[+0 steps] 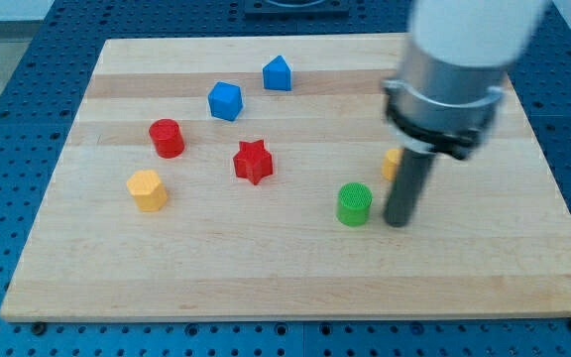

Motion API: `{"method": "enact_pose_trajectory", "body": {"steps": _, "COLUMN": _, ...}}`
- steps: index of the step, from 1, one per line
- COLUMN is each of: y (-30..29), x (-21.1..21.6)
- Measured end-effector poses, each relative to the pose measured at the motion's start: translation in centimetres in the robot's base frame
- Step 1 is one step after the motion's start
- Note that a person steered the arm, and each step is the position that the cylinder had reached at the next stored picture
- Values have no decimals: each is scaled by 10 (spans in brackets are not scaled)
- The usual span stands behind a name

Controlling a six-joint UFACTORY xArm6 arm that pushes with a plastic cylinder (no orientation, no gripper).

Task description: Place the green circle in between red star and yellow heart

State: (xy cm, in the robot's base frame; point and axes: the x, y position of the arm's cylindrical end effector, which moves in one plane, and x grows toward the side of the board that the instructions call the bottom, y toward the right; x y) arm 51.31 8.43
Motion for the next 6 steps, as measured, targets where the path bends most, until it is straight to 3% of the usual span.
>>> {"method": "enact_pose_trajectory", "body": {"steps": 1, "y": -56, "x": -24}}
{"method": "enact_pose_trajectory", "body": {"steps": 3, "y": -82, "x": 44}}
{"method": "enact_pose_trajectory", "body": {"steps": 4, "y": -114, "x": 10}}
{"method": "enact_pose_trajectory", "body": {"steps": 5, "y": -99, "x": -52}}
{"method": "enact_pose_trajectory", "body": {"steps": 6, "y": -82, "x": -59}}
